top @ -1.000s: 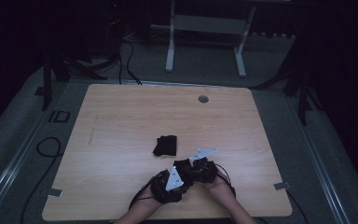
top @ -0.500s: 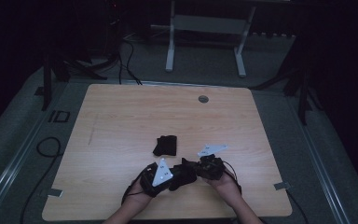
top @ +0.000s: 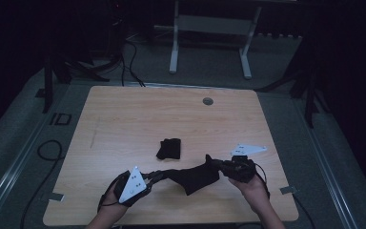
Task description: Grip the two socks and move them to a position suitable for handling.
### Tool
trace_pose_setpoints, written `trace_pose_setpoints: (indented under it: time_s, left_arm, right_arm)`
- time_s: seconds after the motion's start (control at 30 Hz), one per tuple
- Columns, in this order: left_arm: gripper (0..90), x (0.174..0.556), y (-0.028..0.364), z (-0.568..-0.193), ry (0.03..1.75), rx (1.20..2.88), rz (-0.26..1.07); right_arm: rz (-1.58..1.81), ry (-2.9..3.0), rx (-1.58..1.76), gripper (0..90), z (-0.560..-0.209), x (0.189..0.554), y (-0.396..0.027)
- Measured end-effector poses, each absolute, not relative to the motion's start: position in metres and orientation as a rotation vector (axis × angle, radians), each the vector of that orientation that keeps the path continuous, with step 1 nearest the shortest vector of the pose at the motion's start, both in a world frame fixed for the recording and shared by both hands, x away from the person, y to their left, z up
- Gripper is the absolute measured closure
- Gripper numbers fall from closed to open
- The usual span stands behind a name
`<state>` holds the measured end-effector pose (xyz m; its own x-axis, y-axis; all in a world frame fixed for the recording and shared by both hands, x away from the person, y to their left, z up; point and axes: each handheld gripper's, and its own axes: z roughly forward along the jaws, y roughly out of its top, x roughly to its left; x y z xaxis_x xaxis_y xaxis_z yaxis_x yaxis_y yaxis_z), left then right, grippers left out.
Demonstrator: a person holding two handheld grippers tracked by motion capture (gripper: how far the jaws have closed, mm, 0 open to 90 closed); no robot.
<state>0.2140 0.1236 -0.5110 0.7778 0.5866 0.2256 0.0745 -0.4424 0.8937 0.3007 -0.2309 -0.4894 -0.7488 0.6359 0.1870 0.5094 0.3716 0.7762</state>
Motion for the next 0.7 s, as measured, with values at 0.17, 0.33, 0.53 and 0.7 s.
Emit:
trace_pose_setpoints:
  time_s: [0.17, 0.33, 0.53, 0.7]
  left_arm:
    - [85.0, 0.208, 0.136, -0.529, 0.508, 1.979, 0.623]
    - [84.7, 0.202, 0.134, -0.546, 0.481, 2.064, 0.578]
    - [81.7, 0.199, 0.136, -0.558, 0.463, 2.181, 0.46]
    - [65.9, 0.199, 0.147, -0.56, 0.509, 2.221, 0.413]
  right_arm:
    - [1.279, 2.496, 1.104, 85.2, -0.506, 0.298, -0.249]
    - [1.235, 2.51, 1.168, 85.3, -0.526, 0.297, -0.258]
    - [1.187, 2.536, 1.193, 85.4, -0.538, 0.293, -0.26]
    - [1.168, 2.553, 1.188, 79.3, -0.54, 0.289, -0.261]
